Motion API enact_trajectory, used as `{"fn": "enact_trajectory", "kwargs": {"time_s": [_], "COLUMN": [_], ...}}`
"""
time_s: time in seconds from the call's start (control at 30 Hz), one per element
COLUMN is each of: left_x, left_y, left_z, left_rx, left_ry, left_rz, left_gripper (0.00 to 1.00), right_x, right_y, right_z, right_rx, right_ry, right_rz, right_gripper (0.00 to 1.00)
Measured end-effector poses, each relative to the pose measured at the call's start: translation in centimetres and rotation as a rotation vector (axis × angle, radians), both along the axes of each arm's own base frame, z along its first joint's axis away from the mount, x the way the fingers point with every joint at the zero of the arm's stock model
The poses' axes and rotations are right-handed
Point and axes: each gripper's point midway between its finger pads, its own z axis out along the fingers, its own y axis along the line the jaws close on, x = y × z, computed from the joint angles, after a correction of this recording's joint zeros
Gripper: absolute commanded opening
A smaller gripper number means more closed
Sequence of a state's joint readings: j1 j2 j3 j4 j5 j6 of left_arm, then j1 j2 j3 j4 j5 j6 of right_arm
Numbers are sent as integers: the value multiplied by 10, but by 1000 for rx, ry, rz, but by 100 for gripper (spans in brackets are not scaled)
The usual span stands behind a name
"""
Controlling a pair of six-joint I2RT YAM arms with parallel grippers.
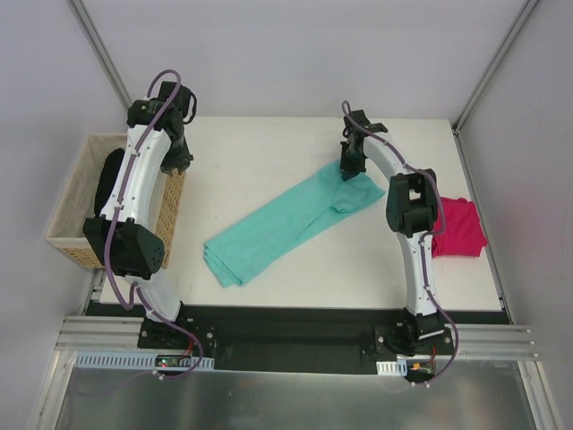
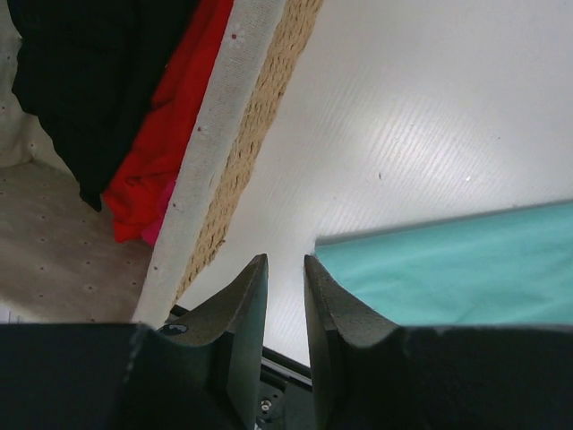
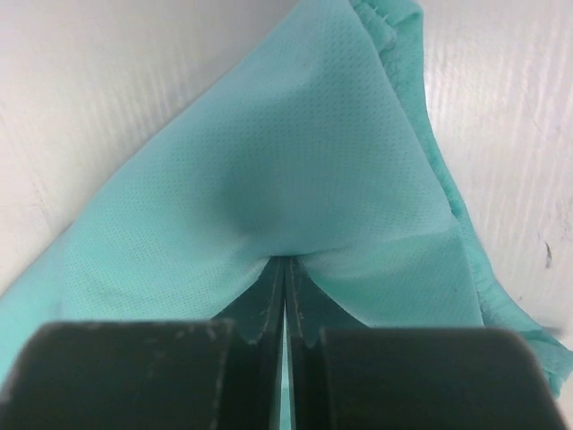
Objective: Fold and stack the t-shirts
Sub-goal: Rotate the tshirt 90 degrees
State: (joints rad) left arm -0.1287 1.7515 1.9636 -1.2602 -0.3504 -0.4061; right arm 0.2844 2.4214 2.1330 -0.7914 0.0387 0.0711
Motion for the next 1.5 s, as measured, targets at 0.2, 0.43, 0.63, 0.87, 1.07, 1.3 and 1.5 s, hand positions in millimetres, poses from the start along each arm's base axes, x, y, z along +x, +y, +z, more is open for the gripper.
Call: {"fn": "enact_trajectory", "kwargs": {"time_s": [0.2, 0.43, 0.63, 0.87, 1.07, 1.3, 1.5], "left_x": [-6, -17, -24, -26, -20, -14, -11], "left_y": [3, 3, -6, -20, -24, -30, -35], "left_z": [2, 1, -24, -70, -112, -135, -119], "left_rx": [0, -5, -51, -123, -133, -158, -188], "left_ry": [5, 7, 54, 121, 179, 204, 139], "left_rz": [6, 4, -16, -50, -72, -78, -81], "left_gripper": [22, 22, 21, 19, 16, 16, 19], "right_x": [17, 30, 29, -8, -41, -78, -86], "right_y": [13, 14, -1, -23, -33, -40, -34], "right_z": [2, 14, 73, 222, 246, 159, 118], "right_rx": [48, 47, 16, 6, -8, -71, -55], "right_ry": [-52, -106, -204, -473, -511, -261, -151], "right_rz": [77, 127, 131, 102, 75, 63, 73], "right_gripper": [1, 47, 50, 9, 1, 1, 1]}}
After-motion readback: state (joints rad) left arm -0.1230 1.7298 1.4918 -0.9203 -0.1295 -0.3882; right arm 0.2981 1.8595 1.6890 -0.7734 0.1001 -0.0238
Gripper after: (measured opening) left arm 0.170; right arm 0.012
